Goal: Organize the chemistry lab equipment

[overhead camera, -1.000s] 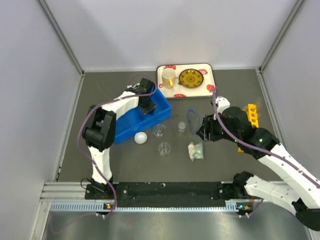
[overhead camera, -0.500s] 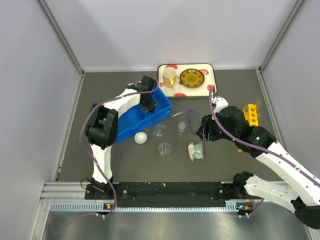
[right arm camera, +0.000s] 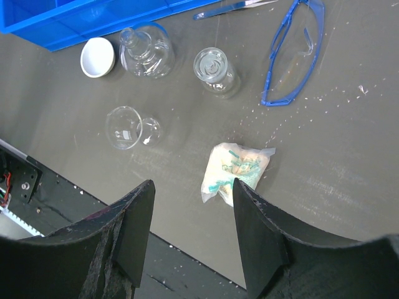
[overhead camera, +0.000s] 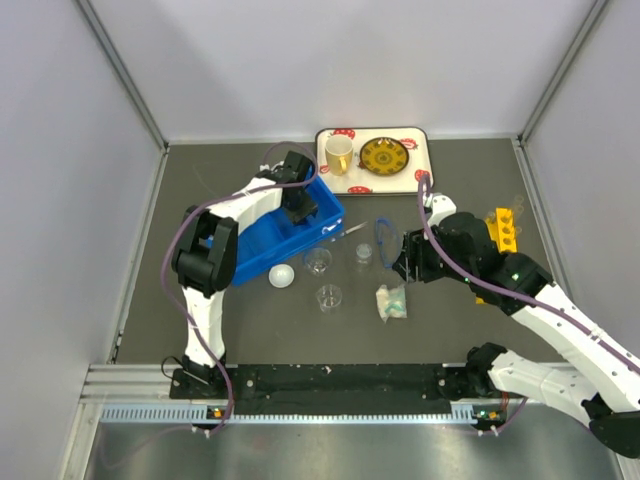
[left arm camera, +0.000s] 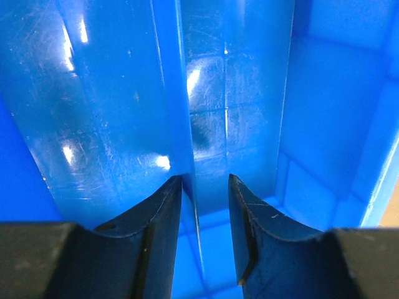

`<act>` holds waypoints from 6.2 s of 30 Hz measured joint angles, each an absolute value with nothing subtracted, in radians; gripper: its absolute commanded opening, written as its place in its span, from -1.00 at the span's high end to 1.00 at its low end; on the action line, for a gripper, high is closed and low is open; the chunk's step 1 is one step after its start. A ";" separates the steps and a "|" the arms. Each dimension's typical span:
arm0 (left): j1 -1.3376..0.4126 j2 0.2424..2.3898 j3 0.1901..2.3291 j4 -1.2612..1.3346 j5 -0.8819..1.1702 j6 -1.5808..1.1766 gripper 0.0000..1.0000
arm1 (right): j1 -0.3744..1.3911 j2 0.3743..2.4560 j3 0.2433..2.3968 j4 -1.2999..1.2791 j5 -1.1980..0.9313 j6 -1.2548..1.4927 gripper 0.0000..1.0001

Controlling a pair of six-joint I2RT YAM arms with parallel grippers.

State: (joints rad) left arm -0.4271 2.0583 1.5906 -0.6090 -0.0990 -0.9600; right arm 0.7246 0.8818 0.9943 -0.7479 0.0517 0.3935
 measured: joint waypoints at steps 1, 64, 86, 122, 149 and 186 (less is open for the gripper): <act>-0.427 2.058 1.590 -0.605 -0.100 -0.958 0.01 | 0.725 0.882 0.994 -0.748 0.052 0.393 -0.08; -0.674 1.734 1.371 -0.732 -0.004 -0.186 -0.61 | 0.725 0.893 0.901 -0.808 0.141 0.429 -0.19; -0.674 1.761 1.372 -0.727 -0.016 -0.166 0.41 | 0.725 0.920 0.896 -0.808 0.164 0.430 -0.19; -0.662 1.788 1.949 -1.006 -0.144 -0.101 1.00 | 0.725 0.916 0.896 -0.808 0.188 0.423 -0.67; -0.414 2.119 2.154 -0.948 0.021 0.086 1.00 | 0.725 1.044 0.898 -0.786 0.242 0.393 -0.98; -0.355 2.283 2.199 -0.881 0.050 0.133 -0.09 | 0.710 1.100 0.913 -0.741 0.179 0.397 -0.98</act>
State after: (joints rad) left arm -0.3546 2.2829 2.1990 -0.8814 0.0502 0.1326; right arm 0.7105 1.0996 0.9127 -0.7406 0.1787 0.3969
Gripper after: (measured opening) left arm 0.540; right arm 0.987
